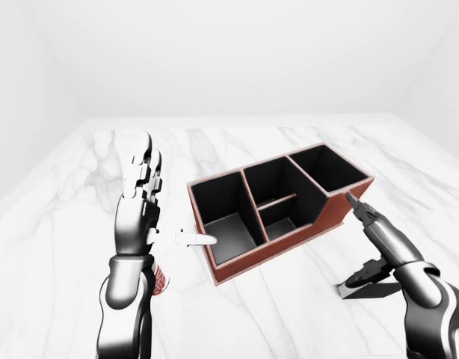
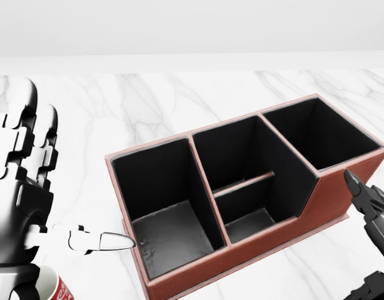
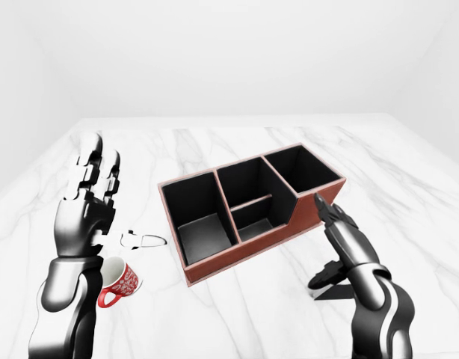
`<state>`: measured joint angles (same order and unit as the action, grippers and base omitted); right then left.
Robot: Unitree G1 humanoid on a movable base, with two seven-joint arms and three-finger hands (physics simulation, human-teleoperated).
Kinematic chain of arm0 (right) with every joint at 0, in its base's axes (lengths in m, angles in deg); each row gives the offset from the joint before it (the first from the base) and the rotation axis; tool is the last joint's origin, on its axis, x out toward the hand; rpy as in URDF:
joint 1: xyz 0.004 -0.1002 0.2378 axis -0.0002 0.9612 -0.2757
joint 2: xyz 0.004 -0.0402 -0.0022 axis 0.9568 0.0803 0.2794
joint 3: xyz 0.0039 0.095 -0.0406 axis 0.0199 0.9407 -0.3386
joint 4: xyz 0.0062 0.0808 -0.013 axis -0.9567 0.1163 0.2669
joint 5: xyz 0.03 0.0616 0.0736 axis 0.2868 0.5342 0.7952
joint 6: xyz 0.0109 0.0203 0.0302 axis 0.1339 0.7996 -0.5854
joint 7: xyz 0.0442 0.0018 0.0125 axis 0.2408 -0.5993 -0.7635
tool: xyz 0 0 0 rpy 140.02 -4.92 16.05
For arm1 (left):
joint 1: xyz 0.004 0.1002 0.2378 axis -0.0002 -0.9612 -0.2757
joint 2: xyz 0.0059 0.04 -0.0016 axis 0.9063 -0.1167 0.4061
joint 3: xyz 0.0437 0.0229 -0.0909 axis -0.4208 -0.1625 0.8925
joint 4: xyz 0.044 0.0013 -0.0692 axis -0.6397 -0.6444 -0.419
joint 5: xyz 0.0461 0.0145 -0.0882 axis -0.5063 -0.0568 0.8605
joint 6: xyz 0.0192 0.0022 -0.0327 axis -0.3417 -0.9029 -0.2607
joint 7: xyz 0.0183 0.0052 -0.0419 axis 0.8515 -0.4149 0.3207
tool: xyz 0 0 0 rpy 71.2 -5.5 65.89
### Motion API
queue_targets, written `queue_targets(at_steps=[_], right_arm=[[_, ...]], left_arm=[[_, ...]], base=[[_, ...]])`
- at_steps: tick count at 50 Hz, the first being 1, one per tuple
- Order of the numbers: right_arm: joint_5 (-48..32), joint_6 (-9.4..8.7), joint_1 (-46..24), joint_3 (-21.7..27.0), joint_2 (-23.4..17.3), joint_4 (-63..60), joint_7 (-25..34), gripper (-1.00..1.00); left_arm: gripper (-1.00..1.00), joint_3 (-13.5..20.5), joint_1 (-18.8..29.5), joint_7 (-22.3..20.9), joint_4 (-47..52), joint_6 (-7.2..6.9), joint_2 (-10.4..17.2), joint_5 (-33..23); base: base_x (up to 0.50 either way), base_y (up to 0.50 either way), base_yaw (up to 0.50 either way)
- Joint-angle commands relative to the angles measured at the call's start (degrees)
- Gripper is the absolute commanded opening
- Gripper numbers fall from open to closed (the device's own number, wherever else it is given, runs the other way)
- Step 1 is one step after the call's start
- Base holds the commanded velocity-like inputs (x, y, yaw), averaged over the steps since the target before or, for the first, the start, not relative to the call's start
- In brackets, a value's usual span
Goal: Pick up the book and place it in the back compartment of the caddy.
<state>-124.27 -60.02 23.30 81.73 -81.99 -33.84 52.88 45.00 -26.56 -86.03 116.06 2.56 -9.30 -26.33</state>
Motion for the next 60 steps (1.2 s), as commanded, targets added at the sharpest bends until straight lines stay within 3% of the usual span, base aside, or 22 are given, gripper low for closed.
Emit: queue_targets(at_steps=[1, 24, 47, 56, 60], right_arm=[[0.11, 1.50, 0.16, 0.20, -0.65, 1.79, -0.85, 1.00], [0.01, 5.88, 1.07, 1.77, -1.32, 4.41, -1.09, 1.00], [-0.63, 5.91, 1.74, 2.65, -2.13, 8.97, -3.25, 1.00], [-1.12, 5.91, 0.66, 1.79, -3.85, 14.87, -6.61, 1.00], [-0.97, 5.91, 1.68, 2.14, -3.29, 12.07, -5.13, 1.00]], left_arm=[[0.98, 0.00, 0.05, -0.02, 0.16, 0.00, 0.02, 0.00], [0.98, -0.13, -0.15, 0.02, -0.10, 0.00, -0.05, -0.16], [0.98, -0.05, 0.09, 0.00, -0.21, 0.00, -0.01, -0.14], [0.98, -0.16, 0.03, 0.02, -0.21, 0.00, -0.01, -0.20], [0.98, -0.28, -0.06, 0.03, 0.12, 0.00, -0.03, -0.27]], base=[[0.00, 0.00, 0.00], [0.00, 0.00, 0.00], [0.00, 0.00, 0.00], [0.00, 0.00, 0.00], [0.00, 0.00, 0.00]])
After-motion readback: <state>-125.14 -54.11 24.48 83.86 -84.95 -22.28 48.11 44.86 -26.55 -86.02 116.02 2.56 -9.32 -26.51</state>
